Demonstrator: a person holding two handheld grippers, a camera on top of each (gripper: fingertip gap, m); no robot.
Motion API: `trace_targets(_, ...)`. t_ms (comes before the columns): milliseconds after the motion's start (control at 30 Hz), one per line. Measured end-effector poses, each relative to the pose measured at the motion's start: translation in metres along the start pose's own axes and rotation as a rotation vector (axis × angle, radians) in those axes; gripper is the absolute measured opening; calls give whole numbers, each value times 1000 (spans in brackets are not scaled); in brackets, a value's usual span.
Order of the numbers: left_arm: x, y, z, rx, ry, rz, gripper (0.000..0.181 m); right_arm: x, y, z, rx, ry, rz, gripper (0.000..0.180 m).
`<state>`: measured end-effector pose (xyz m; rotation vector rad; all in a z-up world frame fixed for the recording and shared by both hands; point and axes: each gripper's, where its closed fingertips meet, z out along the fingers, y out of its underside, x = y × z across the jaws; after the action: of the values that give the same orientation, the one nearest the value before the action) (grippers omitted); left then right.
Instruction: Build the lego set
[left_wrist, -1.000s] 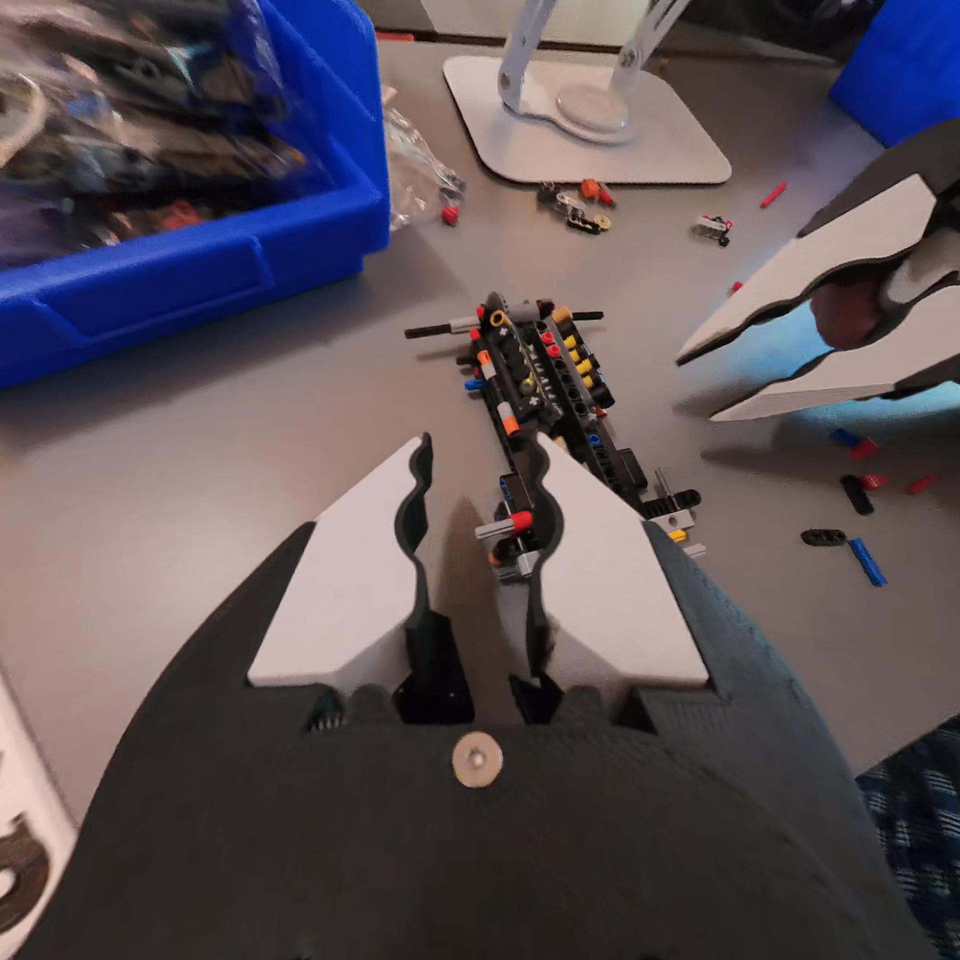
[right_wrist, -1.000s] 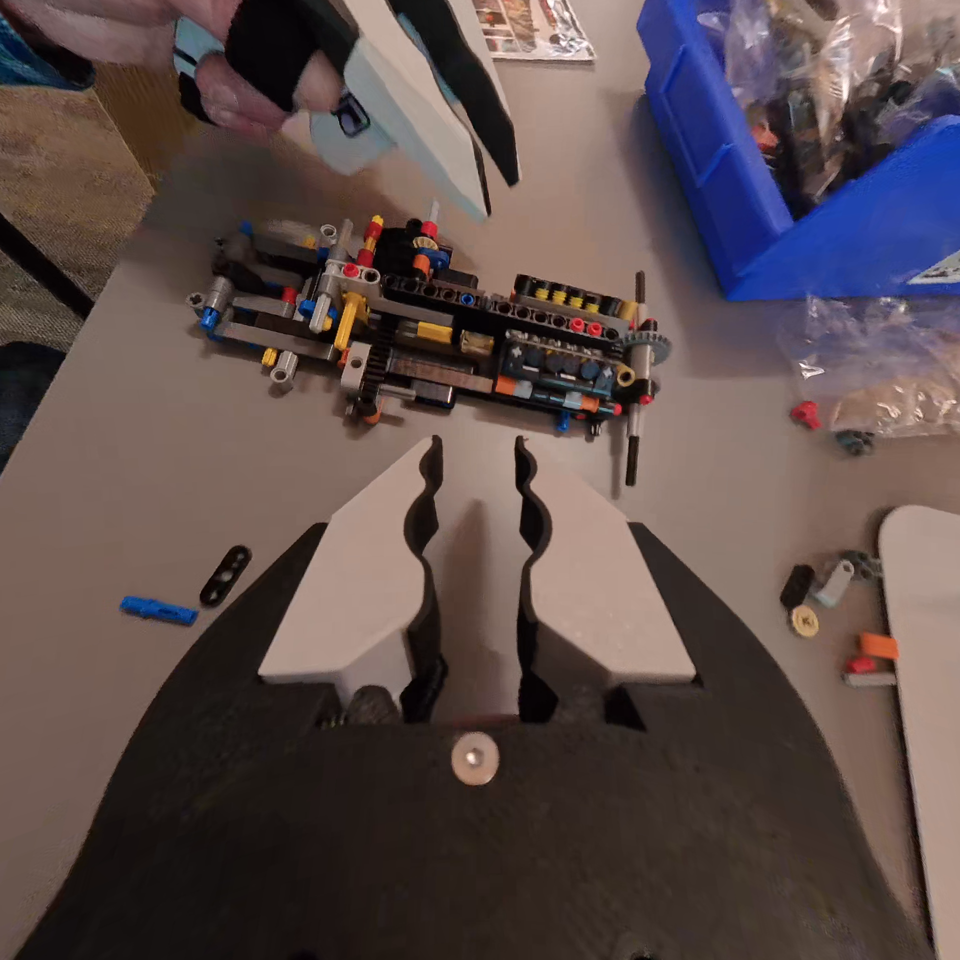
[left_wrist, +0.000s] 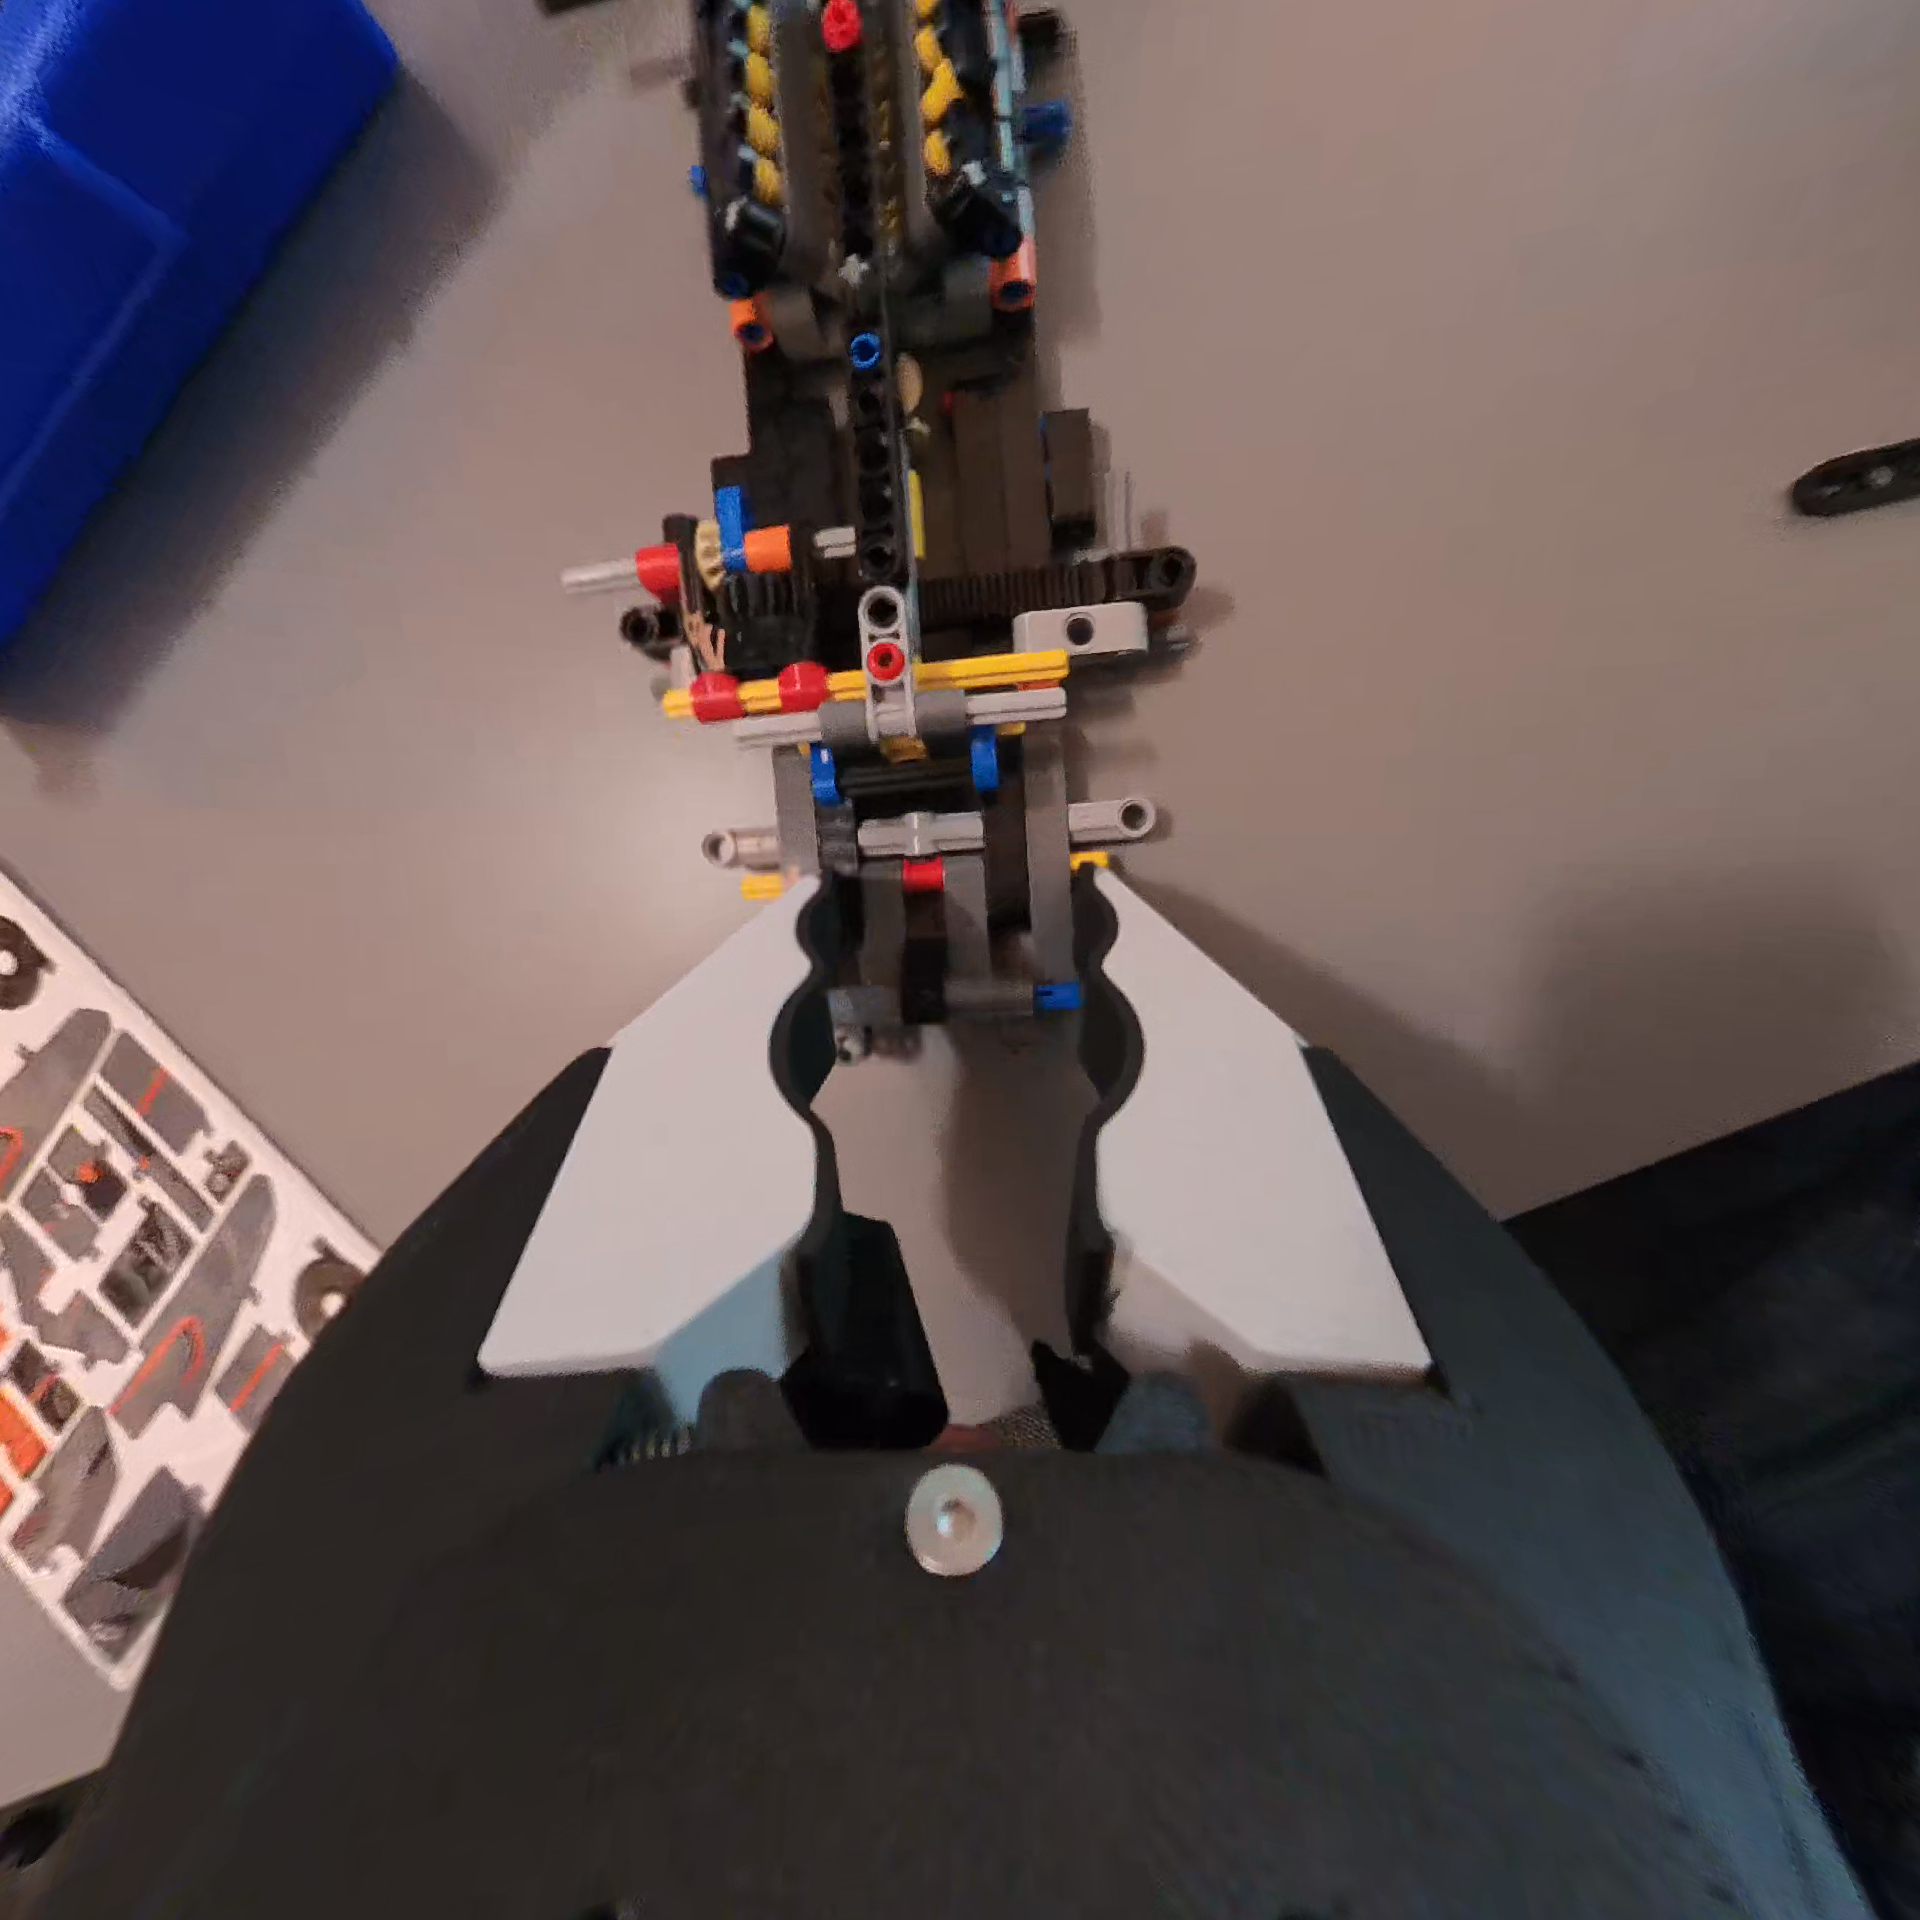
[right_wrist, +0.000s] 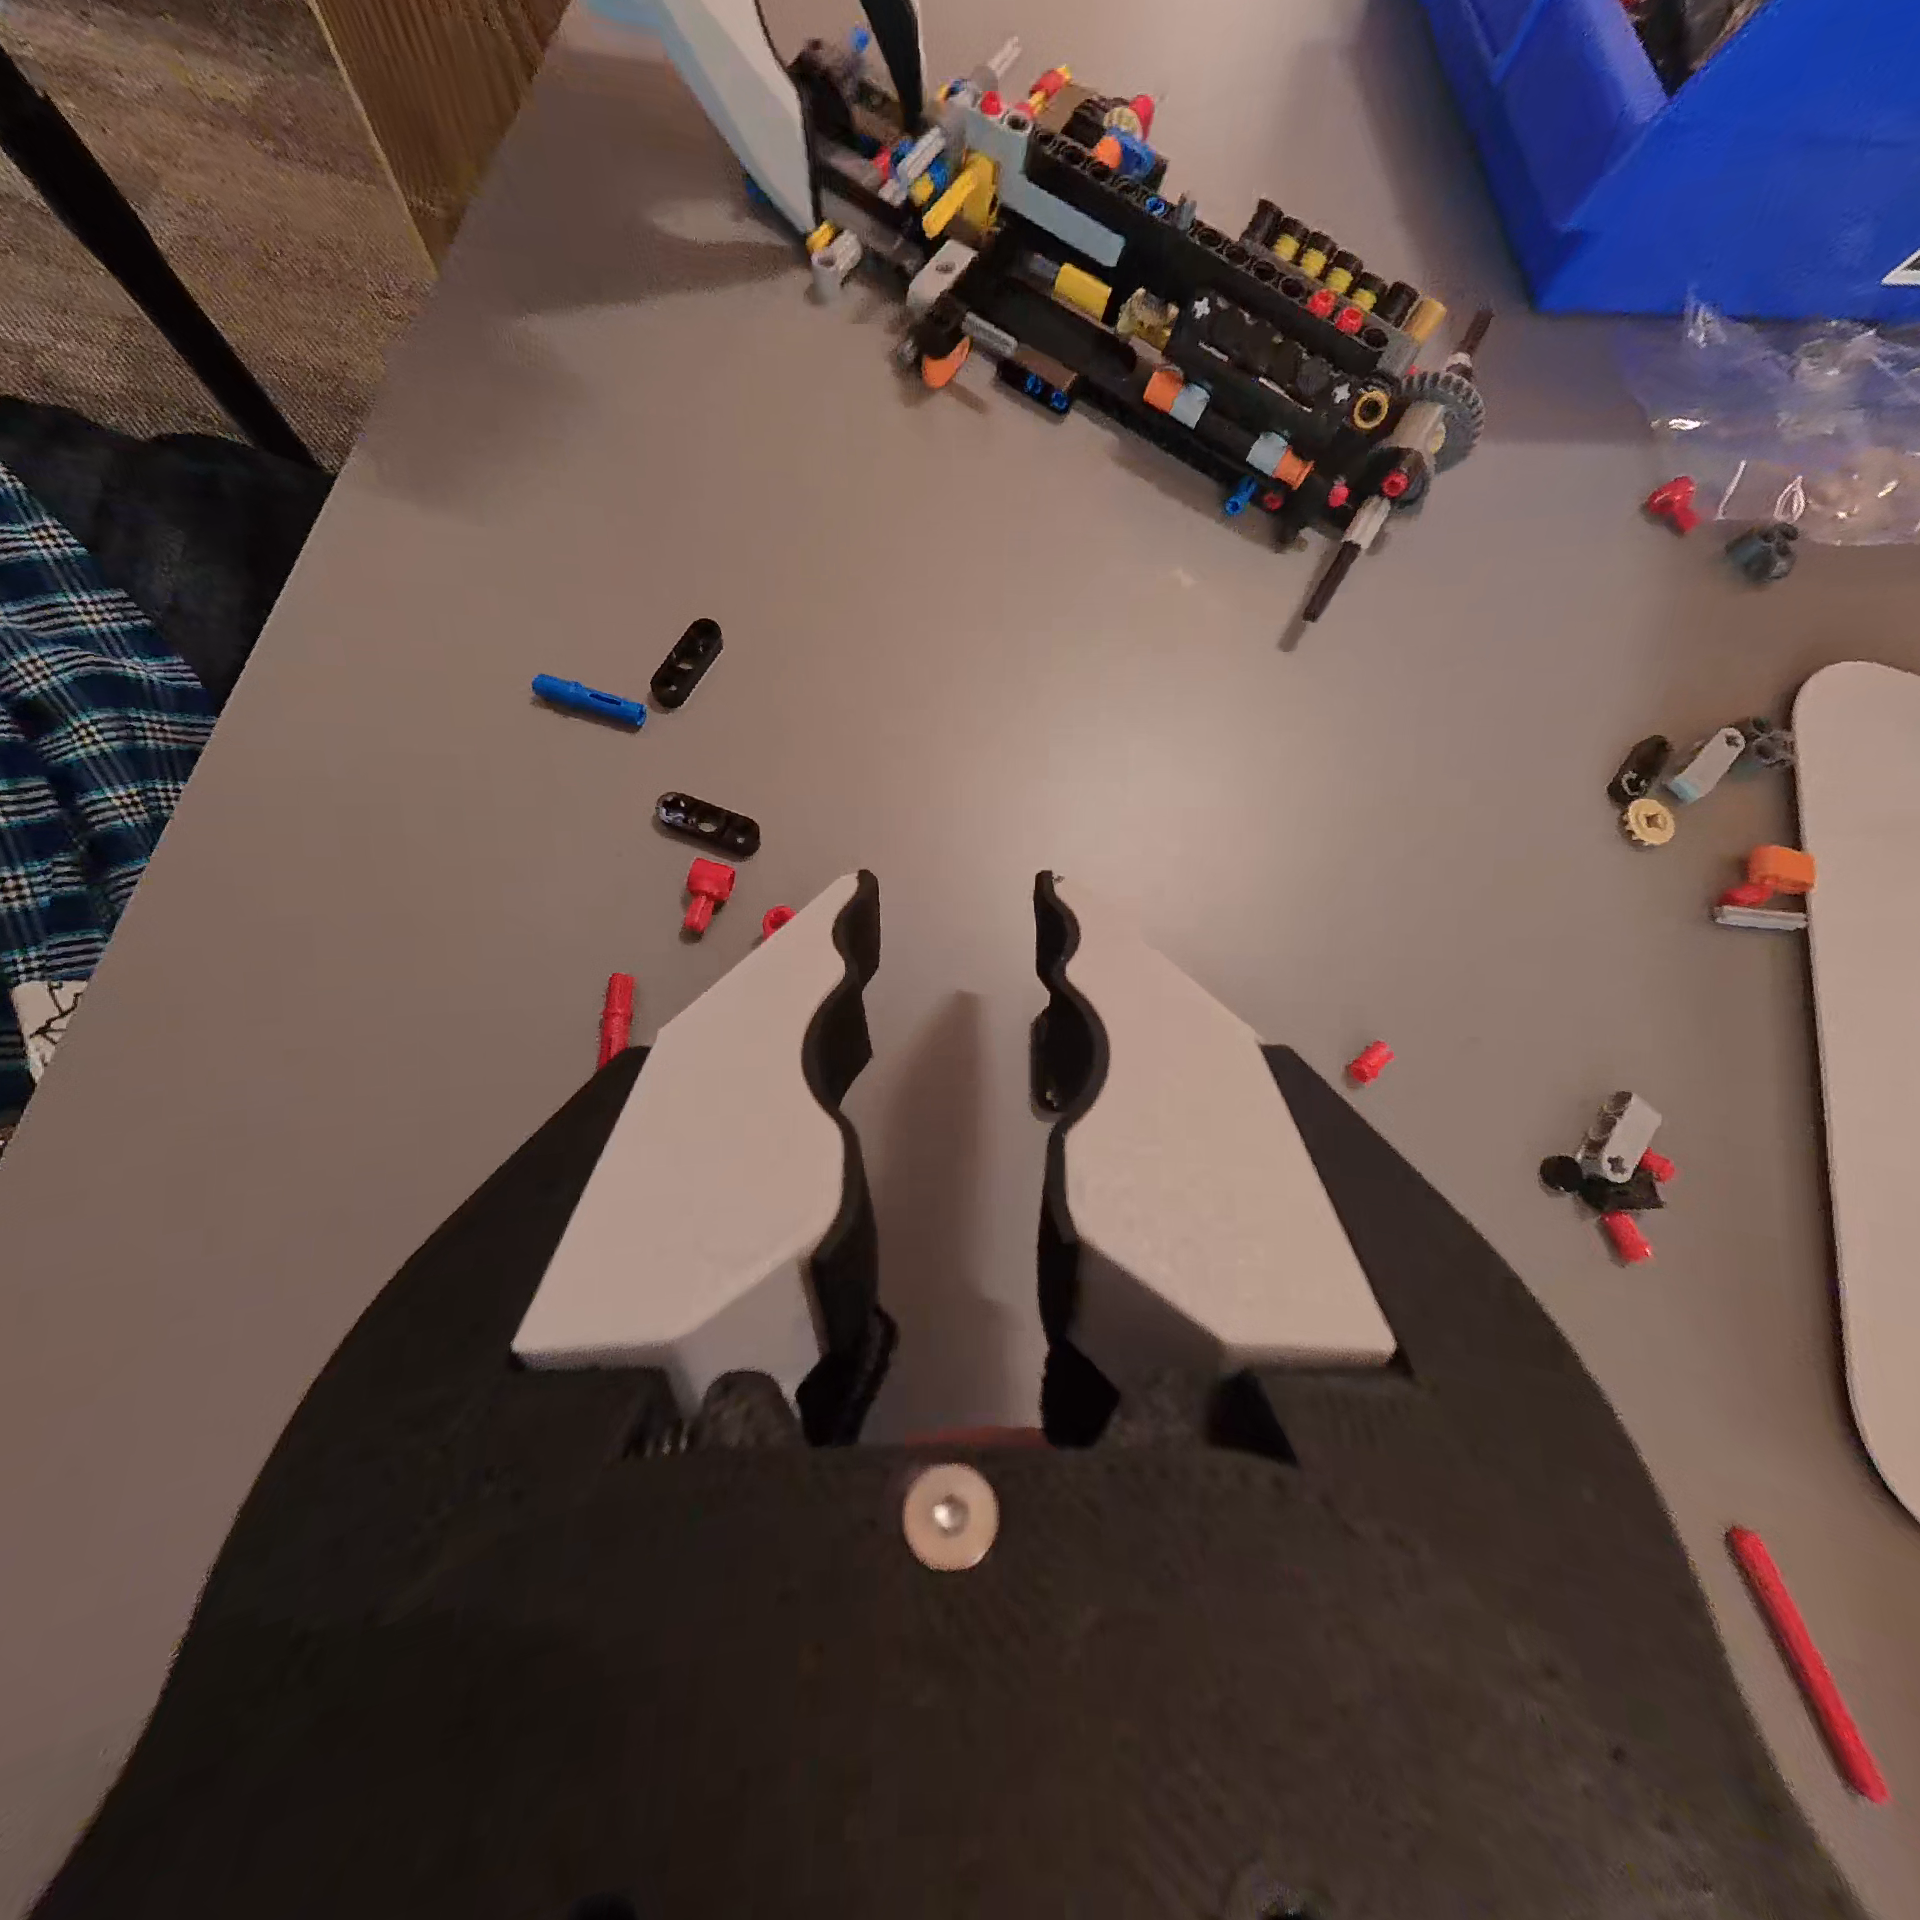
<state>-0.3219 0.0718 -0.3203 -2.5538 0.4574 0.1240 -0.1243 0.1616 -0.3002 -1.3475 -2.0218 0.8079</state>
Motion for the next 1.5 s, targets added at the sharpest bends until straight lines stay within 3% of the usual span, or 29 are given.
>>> trace_targets(133, -24, 6, 0, -5, -28, -2, 44, 7, 4, -5, -7, 7, 19, 26)
trace_targets(267, -27, 0, -9, 78, -33, -42, 52, 15, 12, -16, -30, 21, 46, 25)
trace_targets(433, -11, -8, -15, 148, -54, -25, 57, 28, 30, -25, -87, 61, 74, 26)
trace_targets(667, 16, -34, -18, 242, 9, -29, 57, 21, 42, -5, -169, 62, 46, 16)
trace_targets(867, 34, -46, -13, 287, 62, -31, 57, 10, 25, 5, -133, 16, 50, 14)
trace_targets(1267, 27, -40, -12, 346, 24, -119, 61, 104, -3, 2, -130, 206, 37, 27)
trace_targets(1500, -3, -40, -14, 378, -30, -154, 68, 113, -10, -5, -95, 246, 30, 27)
